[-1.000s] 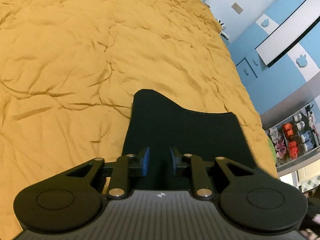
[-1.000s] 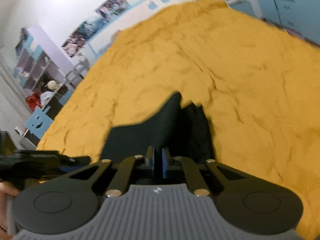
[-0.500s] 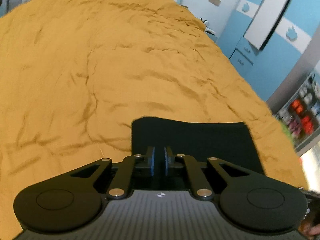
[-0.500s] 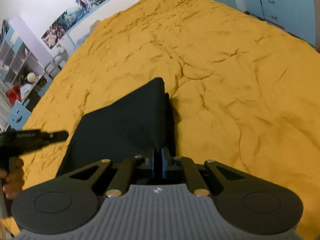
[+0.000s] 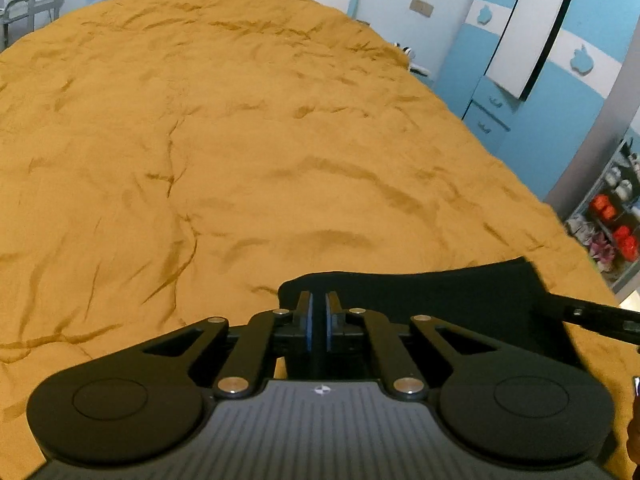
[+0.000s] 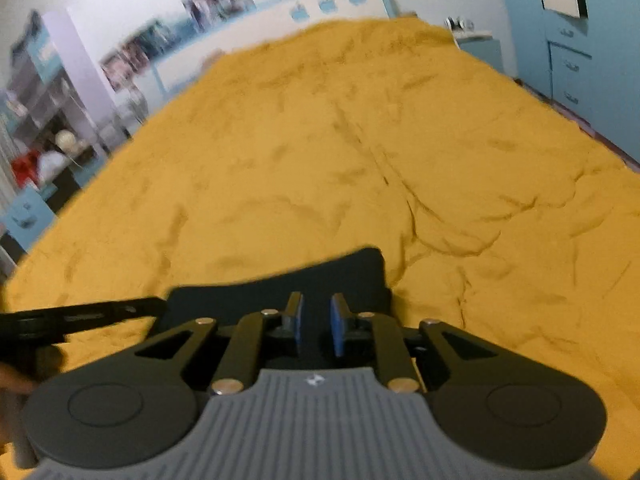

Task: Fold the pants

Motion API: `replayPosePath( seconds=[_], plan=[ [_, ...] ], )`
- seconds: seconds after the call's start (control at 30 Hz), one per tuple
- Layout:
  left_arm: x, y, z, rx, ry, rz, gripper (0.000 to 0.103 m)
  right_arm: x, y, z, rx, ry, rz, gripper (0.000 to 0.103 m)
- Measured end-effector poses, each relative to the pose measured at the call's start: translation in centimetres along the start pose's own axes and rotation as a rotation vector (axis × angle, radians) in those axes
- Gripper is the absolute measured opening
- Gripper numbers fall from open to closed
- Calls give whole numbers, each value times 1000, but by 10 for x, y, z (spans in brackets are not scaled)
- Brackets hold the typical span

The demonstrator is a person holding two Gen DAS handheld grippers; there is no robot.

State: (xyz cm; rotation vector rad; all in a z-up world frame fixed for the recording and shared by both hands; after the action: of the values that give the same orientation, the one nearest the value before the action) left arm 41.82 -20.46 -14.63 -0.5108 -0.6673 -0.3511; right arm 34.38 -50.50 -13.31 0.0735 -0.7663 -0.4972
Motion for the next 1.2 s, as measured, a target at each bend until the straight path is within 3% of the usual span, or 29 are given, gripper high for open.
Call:
replayPosePath(
  seconds=[0.07, 0.37, 0.47, 0.5, 0.57, 0.8, 0.97, 1.2],
  plan=[
    [-5, 5, -9, 14, 13, 0, 6, -6, -9, -17, -22, 31, -24, 0],
    [-16, 19, -28, 160, 48, -64, 2, -14, -23, -31, -71, 47, -50, 0],
    [-18, 25, -18, 172, 50, -43, 2, -13, -25, -23, -148, 32, -32, 0],
    [-18, 25, -12, 173, 41, -37, 2, -13, -27, -16, -167, 20, -30, 14],
    [-19, 22, 3, 177, 31, -34, 2, -13, -27, 0, -156, -1, -35, 15],
    [-24, -16, 66, 119, -13, -98, 3, -32, 8, 67, -44, -79, 106, 15],
    [-49, -53, 96, 47, -10, -178, 3, -56, 21, 89, -50, -66, 174, 17],
    [-104, -61, 87, 18, 125, -173, 3, -96, 14, 83, -85, 8, 219, 17]
  ],
)
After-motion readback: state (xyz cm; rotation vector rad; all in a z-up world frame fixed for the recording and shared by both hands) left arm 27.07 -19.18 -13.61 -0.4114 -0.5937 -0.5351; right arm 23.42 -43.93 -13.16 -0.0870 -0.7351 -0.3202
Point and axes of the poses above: each gripper's, at about its wrist camera, not at the fingertips, and z roughly against the way its jaws point, y to its left, x to its top, the point moved 4 cm from there along -z, roughly the way its jaws point, and after that the axes turned 8 degrees about -x, right-handed, at the moved point
